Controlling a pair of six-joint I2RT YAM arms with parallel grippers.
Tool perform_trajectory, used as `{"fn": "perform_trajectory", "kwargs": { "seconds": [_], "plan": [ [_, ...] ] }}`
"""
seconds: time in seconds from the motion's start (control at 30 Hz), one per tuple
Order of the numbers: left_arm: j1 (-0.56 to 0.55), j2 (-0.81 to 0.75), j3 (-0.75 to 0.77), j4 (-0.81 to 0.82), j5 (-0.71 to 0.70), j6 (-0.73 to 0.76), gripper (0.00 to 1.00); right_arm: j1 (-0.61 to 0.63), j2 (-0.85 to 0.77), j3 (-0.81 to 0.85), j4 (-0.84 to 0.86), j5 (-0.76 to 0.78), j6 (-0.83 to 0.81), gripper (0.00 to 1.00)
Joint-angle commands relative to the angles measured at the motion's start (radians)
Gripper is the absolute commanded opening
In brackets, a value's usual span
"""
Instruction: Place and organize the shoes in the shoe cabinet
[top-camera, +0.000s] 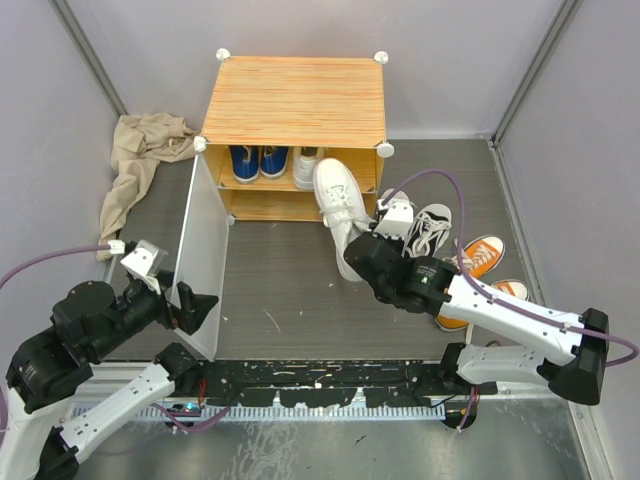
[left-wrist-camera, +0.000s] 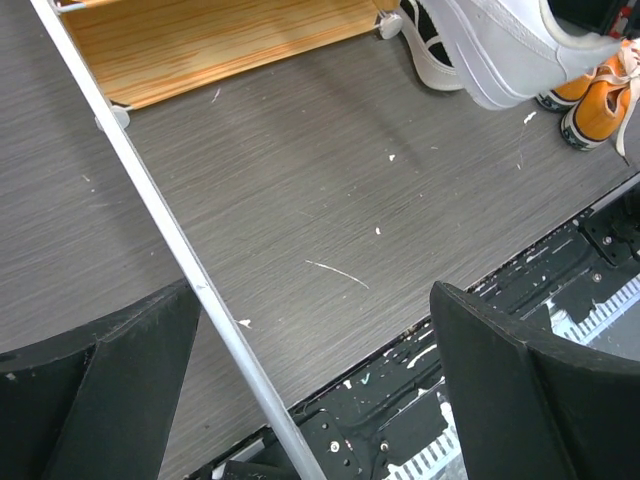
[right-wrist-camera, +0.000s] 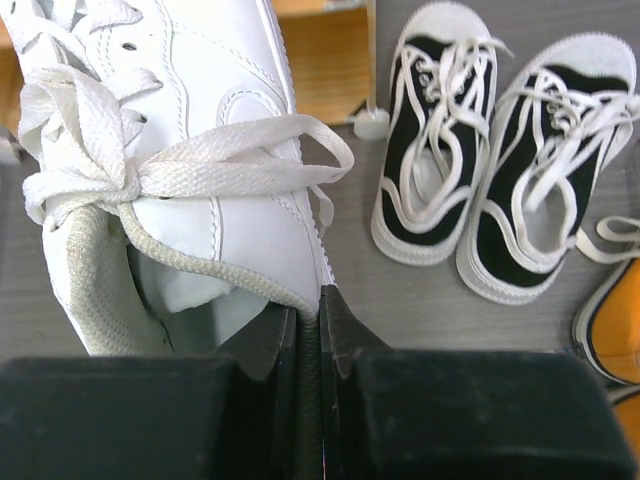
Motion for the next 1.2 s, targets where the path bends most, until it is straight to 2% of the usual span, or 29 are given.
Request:
{"fn": "perform_trajectory", "kwargs": {
  "seconds": [0.0, 0.37, 0.9, 1.0, 1.1, 1.17],
  "plan": [
    [0.001, -0.016, 0.054, 0.012, 0.02, 0.023, 0.98, -0.026, 0.008, 0.134, 0.218, 0.175, -0.018, 0.01],
    [0.001, -0.026, 0.062, -0.009, 0.027, 0.024, 0.98, -0.216, 0.06, 0.103, 0.362, 0.115, -0.02, 0.01],
    [0.0, -0.014, 0.092, -0.021, 0.024, 0.031, 0.98, -0.349, 0.236, 0.155, 0.482, 0.007, 0.02, 0.01],
    [0.0, -0.017, 0.097, -0.028, 0.018, 0.032, 0.98, -0.357, 0.254, 0.158, 0.499, -0.005, 0.027, 0.1],
    [0.001, -0.021, 0.105, -0.042, 0.008, 0.035, 0.98, -0.36, 0.262, 0.158, 0.511, -0.027, 0.032, 0.31],
    [0.002, -0.023, 0.105, -0.044, 0.006, 0.036, 0.98, -0.361, 0.253, 0.15, 0.538, -0.052, 0.025, 0.39]
  ]
}}
